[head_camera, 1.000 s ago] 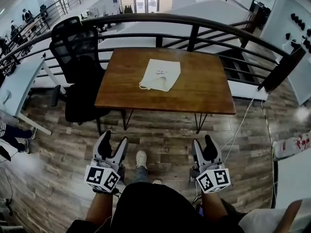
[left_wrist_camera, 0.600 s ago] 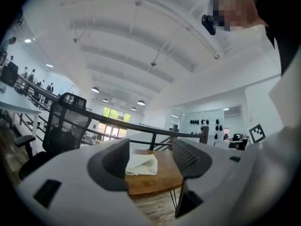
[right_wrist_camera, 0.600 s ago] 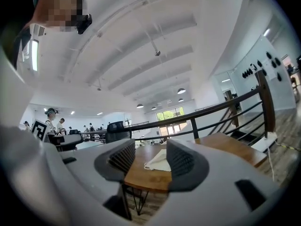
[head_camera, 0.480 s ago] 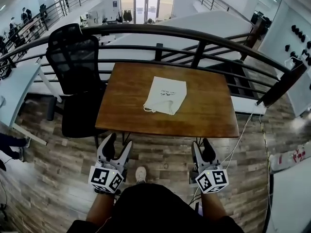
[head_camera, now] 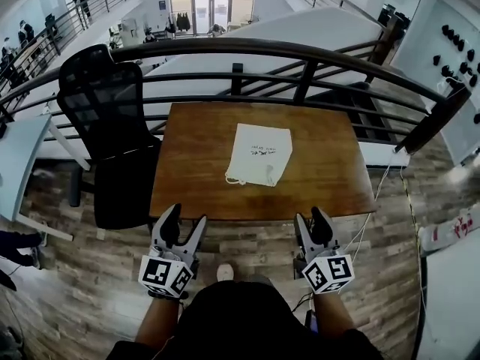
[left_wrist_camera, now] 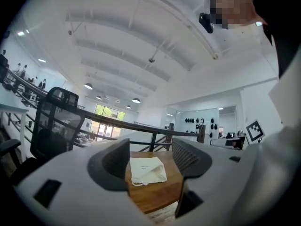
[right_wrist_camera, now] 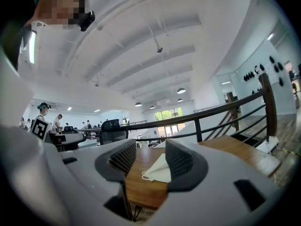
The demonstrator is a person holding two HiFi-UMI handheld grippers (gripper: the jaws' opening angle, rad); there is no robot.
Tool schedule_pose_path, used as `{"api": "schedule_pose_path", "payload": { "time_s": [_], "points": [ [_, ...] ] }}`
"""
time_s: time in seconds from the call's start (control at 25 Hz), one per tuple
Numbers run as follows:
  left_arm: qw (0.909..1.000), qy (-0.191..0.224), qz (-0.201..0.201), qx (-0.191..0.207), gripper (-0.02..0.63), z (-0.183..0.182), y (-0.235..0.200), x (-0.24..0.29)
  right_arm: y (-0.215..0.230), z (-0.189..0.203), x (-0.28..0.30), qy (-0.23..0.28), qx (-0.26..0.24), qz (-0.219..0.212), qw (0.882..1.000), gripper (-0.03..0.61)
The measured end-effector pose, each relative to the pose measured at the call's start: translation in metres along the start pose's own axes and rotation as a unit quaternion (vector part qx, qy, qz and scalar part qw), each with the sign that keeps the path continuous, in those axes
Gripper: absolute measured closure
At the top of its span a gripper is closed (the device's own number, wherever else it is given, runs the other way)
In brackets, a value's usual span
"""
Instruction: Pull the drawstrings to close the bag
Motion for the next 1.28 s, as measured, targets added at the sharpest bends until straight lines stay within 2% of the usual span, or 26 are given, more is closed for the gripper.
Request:
{"api": "schedule_pose_path", "payload": {
  "time_s": [0.32, 0.68, 1.08, 1.28],
  "points": [
    [0.9995, -0.018, 0.024, -0.007, 0.328, 0.014, -0.002, 0.03, 0.004, 0.01, 0.013, -0.01, 0.004, 0.01, 1.0, 0.393],
    [0.9987, -0.043, 0.027, -0.003, 0.33, 0.019, 0.006, 0.062, 0.032, 0.02, 0.053, -0.041, 0.009, -0.001, 0.999, 0.408],
    [0.9958, -0.084, 0.037, 0.003, 0.334, 0.05, 0.01, 0.113, 0.065, 0.064, 0.109, -0.129, -0.001, -0.022, 0.991, 0.425],
    [0.994, -0.105, 0.025, -0.017, 0.336, 0.062, 0.007, 0.135, 0.083, 0.079, 0.141, -0.168, -0.008, -0.04, 0.985, 0.425]
  ]
}}
Point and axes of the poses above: the fingertips, and each gripper's own axes: x forward along the fingers, y to its right, z out of its underside, the point moved 7 cm from there along -x, backward along the fingers, and after that the axes turned 2 degrees about y, right-handed, at the moved point
